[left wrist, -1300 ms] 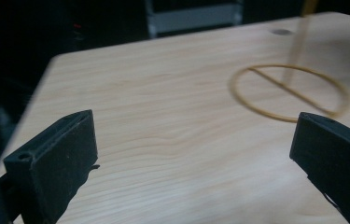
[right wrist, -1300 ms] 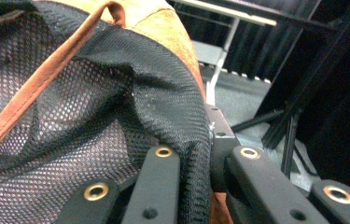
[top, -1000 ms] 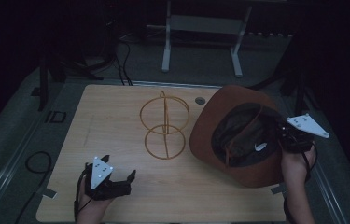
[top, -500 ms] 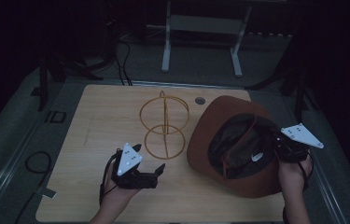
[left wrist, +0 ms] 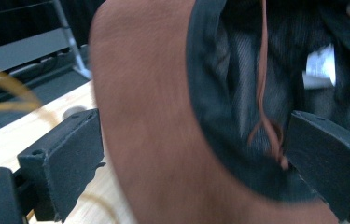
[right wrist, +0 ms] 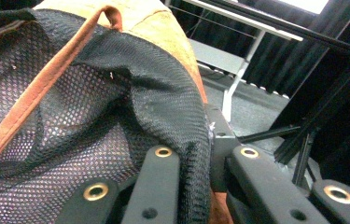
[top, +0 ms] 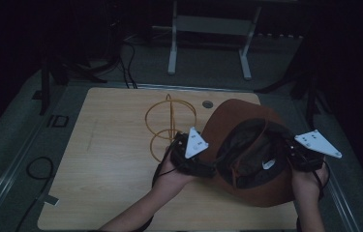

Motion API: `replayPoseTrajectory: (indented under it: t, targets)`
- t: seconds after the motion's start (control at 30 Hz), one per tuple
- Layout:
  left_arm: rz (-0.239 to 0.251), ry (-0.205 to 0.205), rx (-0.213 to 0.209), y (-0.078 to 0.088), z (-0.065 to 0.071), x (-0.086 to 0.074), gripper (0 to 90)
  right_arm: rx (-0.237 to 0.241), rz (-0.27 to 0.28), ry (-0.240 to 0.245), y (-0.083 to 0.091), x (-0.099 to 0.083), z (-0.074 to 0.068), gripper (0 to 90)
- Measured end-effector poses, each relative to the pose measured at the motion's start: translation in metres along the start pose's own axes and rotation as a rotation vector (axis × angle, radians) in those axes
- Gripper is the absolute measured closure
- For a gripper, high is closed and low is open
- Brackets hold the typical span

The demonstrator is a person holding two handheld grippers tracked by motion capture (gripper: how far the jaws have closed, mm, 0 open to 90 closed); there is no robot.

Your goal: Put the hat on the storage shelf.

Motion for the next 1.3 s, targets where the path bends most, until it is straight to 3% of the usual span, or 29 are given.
replayPoseTrajectory:
  t: [0.03,0.07,0.13,0.33,0.43,0.63,0.83,0.97,1.13,1.17,1.23,1.3]
  targets:
    - [0.000,0.000,0.000,0.000,0.000,0.000,5.5,0.000,0.000,0.000,0.000,0.000,0.000,85.1]
    - [-0.005,-0.022,0.005,-0.015,0.004,0.010,5.5,0.001,0.004,0.002,0.001,0.001,0.000,85.1]
    - [-0.004,-0.039,0.003,-0.027,0.007,0.016,5.5,0.005,0.016,0.014,0.004,0.005,-0.002,85.1]
    - [-0.012,-0.035,0.085,-0.056,-0.001,0.029,5.9,0.014,0.031,0.034,0.009,0.012,-0.005,85.1]
    - [-0.035,-0.011,0.089,-0.065,-0.008,0.029,5.9,0.025,0.042,0.037,0.012,0.014,-0.007,85.1]
    - [-0.099,0.003,0.044,-0.076,-0.010,0.022,5.9,0.048,0.068,0.036,0.018,0.019,-0.011,85.1]
    - [-0.095,0.009,0.050,-0.080,-0.008,0.016,6.9,0.085,0.106,0.018,0.024,0.023,-0.019,85.1]
    - [-0.118,0.015,0.041,-0.084,-0.009,0.013,19.5,0.108,0.111,0.022,0.027,0.026,-0.026,85.1]
    - [-0.117,0.010,0.031,-0.087,-0.010,0.009,62.5,0.115,0.105,0.028,0.027,0.022,-0.032,85.0]
    - [-0.119,0.011,0.027,-0.088,-0.010,0.008,62.5,0.115,0.105,0.028,0.027,0.022,-0.032,85.0]
    - [-0.118,0.013,0.029,-0.089,-0.009,0.008,79.3,0.116,0.098,0.020,0.025,0.018,-0.033,84.8]
    - [-0.123,0.008,0.041,-0.090,-0.009,0.009,86.0,0.118,0.093,0.014,0.024,0.015,-0.034,84.7]
Point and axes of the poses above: each handheld gripper's, and its own axes: y roughly backward along the jaws, x roughly out of its top, z roughly to its right, the point moved 5 cm from there along -y, roughly forward along the jaws, and after that the axes turned 1 degree about -x, right-handed, at the moved point
